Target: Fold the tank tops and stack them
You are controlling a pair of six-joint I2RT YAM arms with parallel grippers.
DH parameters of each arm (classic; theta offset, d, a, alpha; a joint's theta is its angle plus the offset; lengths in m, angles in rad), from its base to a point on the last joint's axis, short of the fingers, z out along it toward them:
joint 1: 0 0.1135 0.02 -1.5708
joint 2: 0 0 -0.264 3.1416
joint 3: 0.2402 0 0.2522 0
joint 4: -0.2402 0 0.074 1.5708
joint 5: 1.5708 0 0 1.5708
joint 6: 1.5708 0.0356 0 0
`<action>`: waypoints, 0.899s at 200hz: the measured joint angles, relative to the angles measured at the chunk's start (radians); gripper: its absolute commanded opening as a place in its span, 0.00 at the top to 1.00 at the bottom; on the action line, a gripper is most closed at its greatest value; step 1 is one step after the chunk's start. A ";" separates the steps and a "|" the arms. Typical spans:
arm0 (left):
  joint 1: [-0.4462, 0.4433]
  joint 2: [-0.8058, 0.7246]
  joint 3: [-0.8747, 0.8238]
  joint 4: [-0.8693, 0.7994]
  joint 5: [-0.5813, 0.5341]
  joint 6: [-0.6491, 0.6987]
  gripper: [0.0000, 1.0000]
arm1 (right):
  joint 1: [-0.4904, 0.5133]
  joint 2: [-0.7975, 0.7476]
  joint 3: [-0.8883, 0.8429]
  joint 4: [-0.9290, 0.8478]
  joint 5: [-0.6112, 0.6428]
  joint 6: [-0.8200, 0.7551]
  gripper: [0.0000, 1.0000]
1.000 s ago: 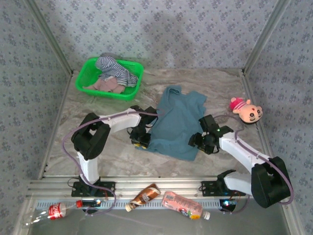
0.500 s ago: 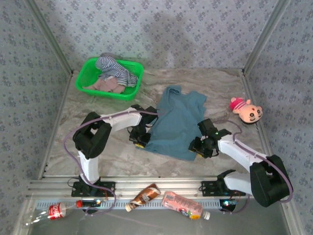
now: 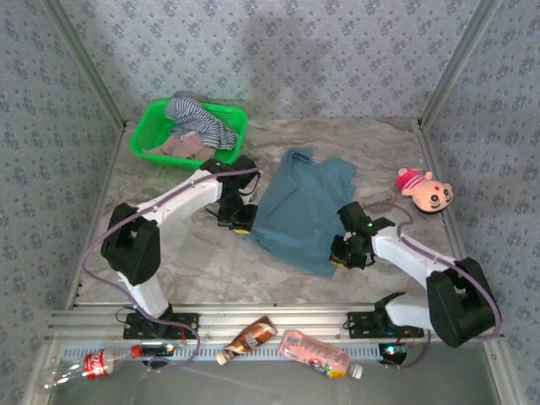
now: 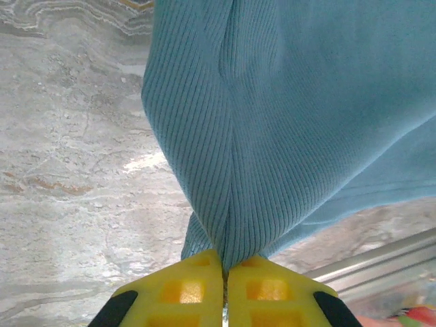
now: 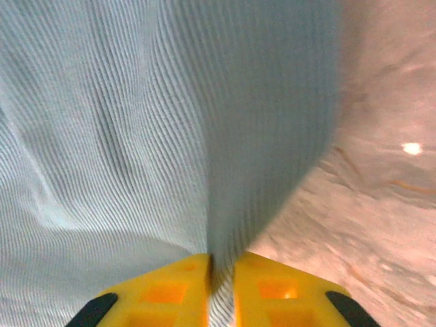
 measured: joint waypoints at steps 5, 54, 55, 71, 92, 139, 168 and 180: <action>0.005 -0.008 0.000 0.000 0.008 -0.007 0.94 | -0.009 -0.022 0.012 -0.024 0.011 -0.007 0.86; 0.017 -0.022 0.000 0.033 0.085 -0.088 0.95 | -0.154 -0.164 0.194 -0.205 0.096 -0.108 0.88; 0.017 -0.022 0.000 0.034 0.087 -0.090 0.95 | -0.156 -0.163 0.198 -0.205 0.095 -0.111 0.87; 0.016 -0.021 0.000 0.053 0.102 -0.106 0.95 | -0.160 -0.146 0.215 -0.195 0.078 -0.132 0.82; 0.016 -0.014 0.000 0.059 0.101 -0.113 0.96 | -0.129 -0.110 0.168 -0.161 0.046 -0.131 0.69; 0.016 0.014 0.000 0.069 0.101 -0.121 0.97 | -0.062 0.011 0.043 -0.016 -0.031 -0.074 0.55; 0.016 0.019 0.000 0.069 0.098 -0.123 0.99 | -0.022 0.115 0.039 0.109 -0.061 -0.050 0.66; 0.016 0.019 0.000 0.069 0.097 -0.124 0.99 | -0.007 0.152 0.039 0.145 -0.064 -0.049 0.76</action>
